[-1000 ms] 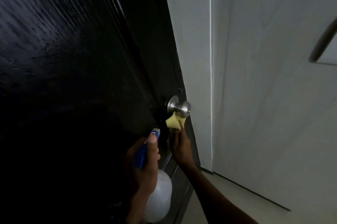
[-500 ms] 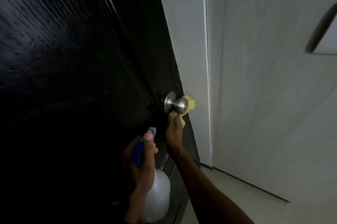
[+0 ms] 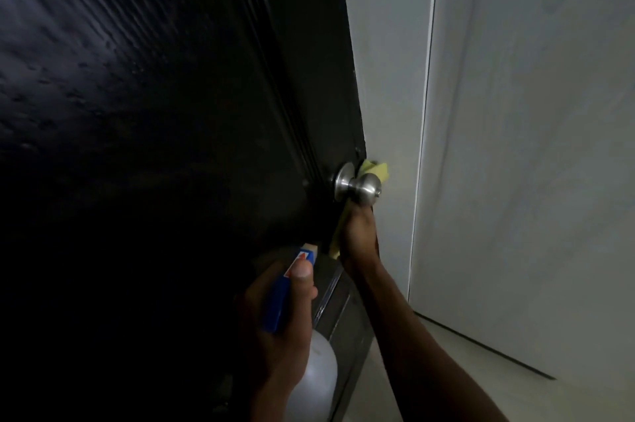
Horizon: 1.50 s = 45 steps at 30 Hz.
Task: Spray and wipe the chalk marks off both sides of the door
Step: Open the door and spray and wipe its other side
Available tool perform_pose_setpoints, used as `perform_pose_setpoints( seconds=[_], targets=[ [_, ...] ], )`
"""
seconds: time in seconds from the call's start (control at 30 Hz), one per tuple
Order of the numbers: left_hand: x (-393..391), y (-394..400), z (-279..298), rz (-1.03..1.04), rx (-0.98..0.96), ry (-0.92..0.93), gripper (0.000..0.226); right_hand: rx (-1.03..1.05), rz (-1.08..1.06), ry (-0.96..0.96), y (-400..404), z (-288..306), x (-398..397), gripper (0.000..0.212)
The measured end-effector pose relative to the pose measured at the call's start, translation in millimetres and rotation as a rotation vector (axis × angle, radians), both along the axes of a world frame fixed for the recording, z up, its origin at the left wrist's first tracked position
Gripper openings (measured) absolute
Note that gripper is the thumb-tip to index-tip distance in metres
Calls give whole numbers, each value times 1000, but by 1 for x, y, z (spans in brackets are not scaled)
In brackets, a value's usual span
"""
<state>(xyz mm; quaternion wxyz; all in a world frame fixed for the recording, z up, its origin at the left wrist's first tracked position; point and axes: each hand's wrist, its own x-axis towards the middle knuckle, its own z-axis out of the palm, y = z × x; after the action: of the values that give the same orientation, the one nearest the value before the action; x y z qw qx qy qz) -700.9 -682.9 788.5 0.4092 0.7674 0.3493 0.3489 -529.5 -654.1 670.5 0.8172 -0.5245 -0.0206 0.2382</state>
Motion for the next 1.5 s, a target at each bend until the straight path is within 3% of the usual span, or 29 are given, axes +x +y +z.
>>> perform_pose_setpoints(
  seconds=[0.17,0.3,0.37,0.47,0.5,0.53,0.63,0.7,0.8,0.93,1.03,1.2,1.27,1.33,1.5],
  targets=[
    [-9,3,-8,-22,19,17,103,8,69,-61,-11,9,-54,21],
    [-6,0,-13,-27,-32,34,116,49,64,-205,-30,63,-60,16],
    [-4,1,-9,-40,-22,16,116,80,19,-401,-31,100,-36,17],
    [-4,8,-10,-75,169,47,99,-71,26,-733,-5,129,8,47],
    [-1,7,-7,-50,81,-17,104,-111,8,-775,7,126,15,52],
    [1,7,-3,-25,-24,-56,103,-109,-12,-781,17,118,15,53],
    [6,8,-2,25,-1,-84,86,-114,-75,-649,28,58,-12,45],
    [7,10,1,7,-5,-74,91,-153,17,-636,18,9,-33,31],
    [11,12,5,-19,4,-32,91,-251,219,-573,-1,-41,-47,30],
    [16,10,12,-16,-21,-87,96,-246,233,-455,-47,-65,-68,47],
    [17,8,15,-4,-29,-101,98,-191,203,-277,-71,-45,-72,33],
    [16,9,15,11,6,-74,92,-22,55,-512,-54,51,-40,17],
    [16,8,16,13,15,-81,94,-91,-7,-706,-29,68,-25,26],
    [17,7,16,13,11,-85,97,-162,-11,-844,-4,53,-17,50],
    [16,9,12,7,15,-107,91,-285,131,-851,-10,-36,-41,63]
  ],
)
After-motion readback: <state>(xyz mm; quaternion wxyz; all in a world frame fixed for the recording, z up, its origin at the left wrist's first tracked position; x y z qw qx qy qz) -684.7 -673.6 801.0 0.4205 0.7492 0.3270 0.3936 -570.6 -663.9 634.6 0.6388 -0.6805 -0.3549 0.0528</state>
